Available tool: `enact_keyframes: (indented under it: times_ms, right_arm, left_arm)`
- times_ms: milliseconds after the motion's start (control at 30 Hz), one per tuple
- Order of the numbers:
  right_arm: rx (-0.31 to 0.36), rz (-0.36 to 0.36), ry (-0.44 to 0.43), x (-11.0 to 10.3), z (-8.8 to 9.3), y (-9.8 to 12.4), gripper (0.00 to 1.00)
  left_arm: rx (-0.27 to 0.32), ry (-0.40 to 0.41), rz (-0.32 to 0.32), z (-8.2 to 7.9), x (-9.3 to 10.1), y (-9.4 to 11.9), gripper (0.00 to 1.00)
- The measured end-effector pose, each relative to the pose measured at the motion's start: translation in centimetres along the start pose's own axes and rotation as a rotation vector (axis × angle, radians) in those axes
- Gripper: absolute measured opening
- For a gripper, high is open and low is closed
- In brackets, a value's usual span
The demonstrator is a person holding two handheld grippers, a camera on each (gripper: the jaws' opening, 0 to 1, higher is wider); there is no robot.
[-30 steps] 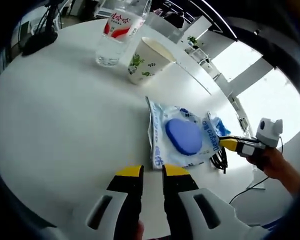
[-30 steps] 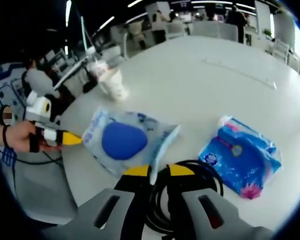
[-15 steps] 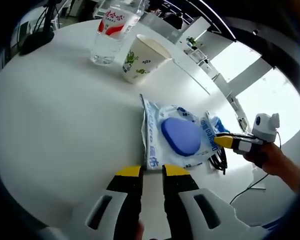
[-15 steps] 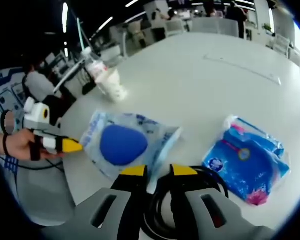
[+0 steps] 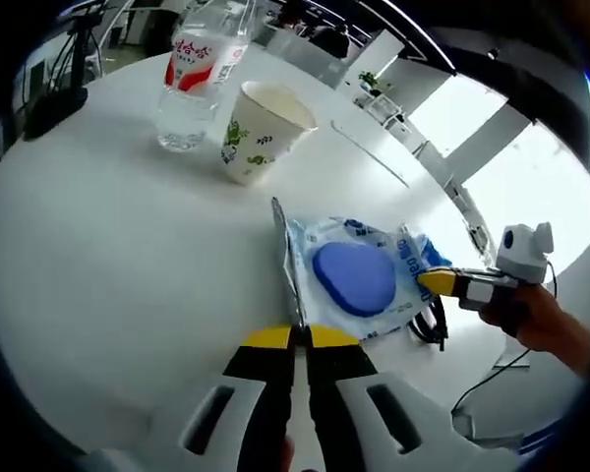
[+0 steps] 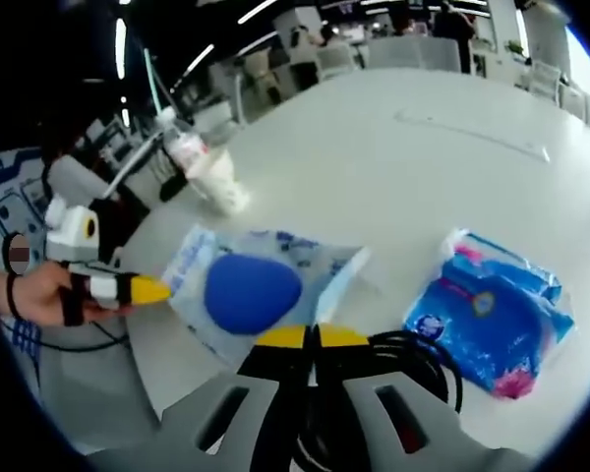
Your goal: Arrange the tabletop items into an orderly group along one side of the table until the central work area is clear of visible clutter.
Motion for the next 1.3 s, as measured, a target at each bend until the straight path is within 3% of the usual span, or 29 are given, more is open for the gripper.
enact_keyframes:
  times_ms: [500, 900, 1300]
  right_arm:
    - [0.078, 0.042, 0.001, 0.1, -0.7, 2.7, 0.00]
    - [0.087, 0.051, 0.000, 0.8, -1.4, 1.6, 0.00]
    - [0.097, 0.053, -0.011, 1.9, -2.8, 0.4, 0.00]
  left_arm:
    - [0.045, -0.032, 0.045, -4.0, 2.4, -1.5, 0.00]
    - [0.054, 0.008, 0.036, -5.8, 2.2, -3.3, 0.00]
    - [0.085, 0.027, 0.015, -7.3, 2.6, -3.5, 0.00]
Point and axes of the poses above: the point that each gripper's makers call its tool centre point, and the gripper's own axes: y roughly backward along the fingers, x roughly to its right, z roughly out of its underside, the point moved 9 cm from there along y, roughly backward along the fingers, and after that the axes turned 15 degrees about -z, right-handed, at the moved point
